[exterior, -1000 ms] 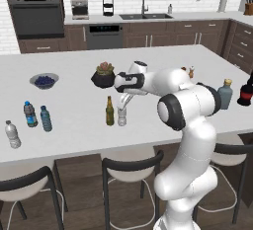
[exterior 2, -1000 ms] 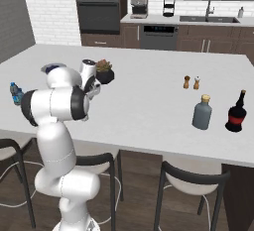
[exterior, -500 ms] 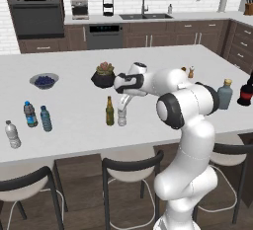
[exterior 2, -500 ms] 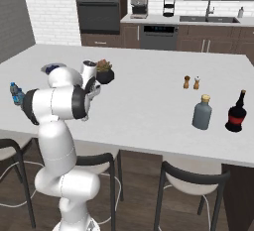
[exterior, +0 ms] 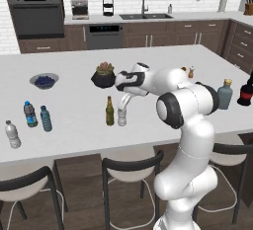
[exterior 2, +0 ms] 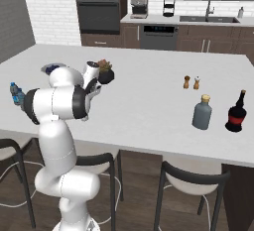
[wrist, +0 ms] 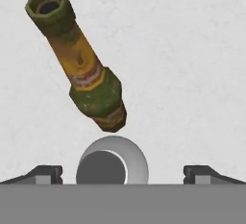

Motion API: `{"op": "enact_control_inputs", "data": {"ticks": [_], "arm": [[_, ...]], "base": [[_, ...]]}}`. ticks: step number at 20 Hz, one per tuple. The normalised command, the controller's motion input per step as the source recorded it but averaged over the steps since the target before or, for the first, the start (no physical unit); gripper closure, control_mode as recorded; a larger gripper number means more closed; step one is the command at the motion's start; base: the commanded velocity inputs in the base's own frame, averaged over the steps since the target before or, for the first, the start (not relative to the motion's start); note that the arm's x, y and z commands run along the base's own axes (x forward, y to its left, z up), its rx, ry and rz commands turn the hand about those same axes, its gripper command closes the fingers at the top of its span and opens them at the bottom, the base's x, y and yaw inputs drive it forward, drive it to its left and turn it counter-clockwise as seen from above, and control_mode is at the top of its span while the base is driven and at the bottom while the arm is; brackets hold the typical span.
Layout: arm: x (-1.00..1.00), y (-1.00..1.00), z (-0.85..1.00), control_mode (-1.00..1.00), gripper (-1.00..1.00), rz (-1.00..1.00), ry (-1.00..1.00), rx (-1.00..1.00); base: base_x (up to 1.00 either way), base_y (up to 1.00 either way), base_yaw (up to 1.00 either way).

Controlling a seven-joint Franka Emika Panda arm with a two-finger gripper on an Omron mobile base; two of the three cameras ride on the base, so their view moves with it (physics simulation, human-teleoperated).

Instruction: Move the plastic bottles in the middle to the plastics group, and the glass bottles in the middle to the glass group.

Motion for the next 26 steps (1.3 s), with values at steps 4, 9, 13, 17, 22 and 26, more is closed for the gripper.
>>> {"op": "enact_control_inputs", "data": {"ticks": [4,9,13,17,22,26], "arm": [[0.00,0.00,-0.06,-1.00,-1.00,0.04,0.00,0.08],[0.00,0.00,-0.10,-1.00,-1.00,0.04,0.00,0.04],[0.00,0.00,-0.05,-1.00,1.00,0.02,0.00,0.01],[-0.02,0.00,0.00,-1.00,1.00,0.01,0.00,0.00],[-0.35,0.00,0.00,-1.00,1.00,0.00,-0.01,0.00],[-0.78,-0.02,0.00,-1.00,1.00,0.00,-0.04,0.00]], "base": [[0.00,0.00,0.00],[0.00,0.00,0.00],[0.00,0.00,0.00],[0.00,0.00,0.00],[0.00,0.00,0.00],[0.00,0.00,0.00]]}}
